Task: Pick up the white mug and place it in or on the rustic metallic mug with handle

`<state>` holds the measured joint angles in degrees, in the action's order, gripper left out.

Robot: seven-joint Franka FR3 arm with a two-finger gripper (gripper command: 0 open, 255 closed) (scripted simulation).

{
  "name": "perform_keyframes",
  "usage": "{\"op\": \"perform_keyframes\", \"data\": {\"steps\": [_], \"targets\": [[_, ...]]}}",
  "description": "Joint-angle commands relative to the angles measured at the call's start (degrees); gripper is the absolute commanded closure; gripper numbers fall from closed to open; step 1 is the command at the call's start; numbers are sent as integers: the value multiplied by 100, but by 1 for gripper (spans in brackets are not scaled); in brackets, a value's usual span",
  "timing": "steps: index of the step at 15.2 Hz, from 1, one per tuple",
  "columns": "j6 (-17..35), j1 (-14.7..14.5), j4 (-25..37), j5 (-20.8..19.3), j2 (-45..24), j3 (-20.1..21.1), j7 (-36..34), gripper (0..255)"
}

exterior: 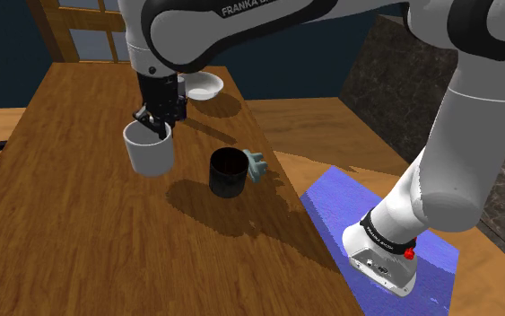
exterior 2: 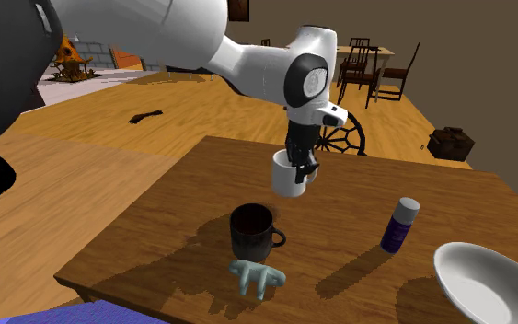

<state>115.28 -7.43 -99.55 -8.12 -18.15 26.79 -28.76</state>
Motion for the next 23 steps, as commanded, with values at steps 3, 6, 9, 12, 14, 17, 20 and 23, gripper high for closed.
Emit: {"op": "perform_keyframes", "data": {"steps": [3,6,9,12,14,17,20,23], "targets": [[-285,7,209,53,86,21,33,255],[-495,9,370,86,142,34,54,255],[-710,8,545,113,187,45,71,255],[-928,3,735,134,219,55,85,255],[-1076,-2,870,144,234,61,92,255],[-1302,-13,1087,154,246,69,100,255],[-1491,-25,1276,157,246,75,103,255],[-1291,292,383,517,1026,46,441,255]]}}
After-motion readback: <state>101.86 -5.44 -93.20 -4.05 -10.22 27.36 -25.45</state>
